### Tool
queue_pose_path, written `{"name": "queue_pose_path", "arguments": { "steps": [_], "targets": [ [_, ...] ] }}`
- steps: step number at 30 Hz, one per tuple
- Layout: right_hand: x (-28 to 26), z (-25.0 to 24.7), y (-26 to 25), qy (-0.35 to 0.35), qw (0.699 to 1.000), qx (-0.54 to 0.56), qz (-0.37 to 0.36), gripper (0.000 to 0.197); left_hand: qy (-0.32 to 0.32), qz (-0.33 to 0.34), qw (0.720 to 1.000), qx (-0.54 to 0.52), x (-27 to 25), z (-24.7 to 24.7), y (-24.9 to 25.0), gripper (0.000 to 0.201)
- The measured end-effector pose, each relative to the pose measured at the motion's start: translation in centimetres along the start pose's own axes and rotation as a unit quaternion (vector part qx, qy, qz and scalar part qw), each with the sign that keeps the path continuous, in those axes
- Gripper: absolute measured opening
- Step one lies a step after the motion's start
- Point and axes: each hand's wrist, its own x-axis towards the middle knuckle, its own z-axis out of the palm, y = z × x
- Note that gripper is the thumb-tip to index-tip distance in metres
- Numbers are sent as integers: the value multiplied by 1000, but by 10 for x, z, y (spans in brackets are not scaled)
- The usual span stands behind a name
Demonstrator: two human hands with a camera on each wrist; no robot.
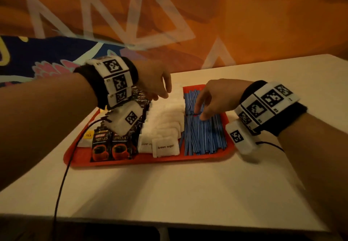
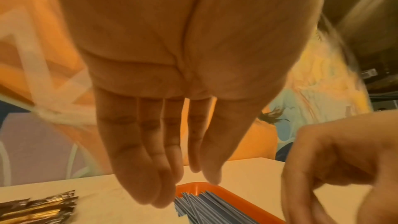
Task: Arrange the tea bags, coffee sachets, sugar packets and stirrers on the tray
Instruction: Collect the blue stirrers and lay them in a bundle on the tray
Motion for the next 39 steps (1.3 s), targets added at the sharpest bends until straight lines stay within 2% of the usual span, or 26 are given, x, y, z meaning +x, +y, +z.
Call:
{"name": "queue_pose_path", "arguments": {
  "steps": [3,9,14,17,21,24,31,36,39],
  "targets": [
    [0,3,-23,-13,999,-39,-32,18,-7,27,999,33,-34,5,-12,2],
    [-1,22,-57,-84,988,-108,-68,18,-60,95,985,129,-74,43,-25,19],
    [1,40,-82,-54,981,-157,-103,19,-75,131,976,155,-87,56,-35,27],
    [5,48,-96,-54,980,-162,-104,22,-78,138,973,170,-92,58,-41,32],
    [11,59,-108,-77,968,-222,-86,32,-144,149,953,223,-94,69,-44,50],
    [16,63,-110,-67,968,-234,-65,32,-167,155,946,232,-93,76,-45,56],
    [18,63,-102,-45,973,-222,-43,23,-154,156,953,208,-91,80,-52,58],
    [7,41,-80,-15,979,-204,-26,14,-118,179,959,188,-90,79,-51,57],
    [3,35,-68,-45,977,-209,-12,15,-114,190,959,177,-86,80,-51,60]
  ]
}}
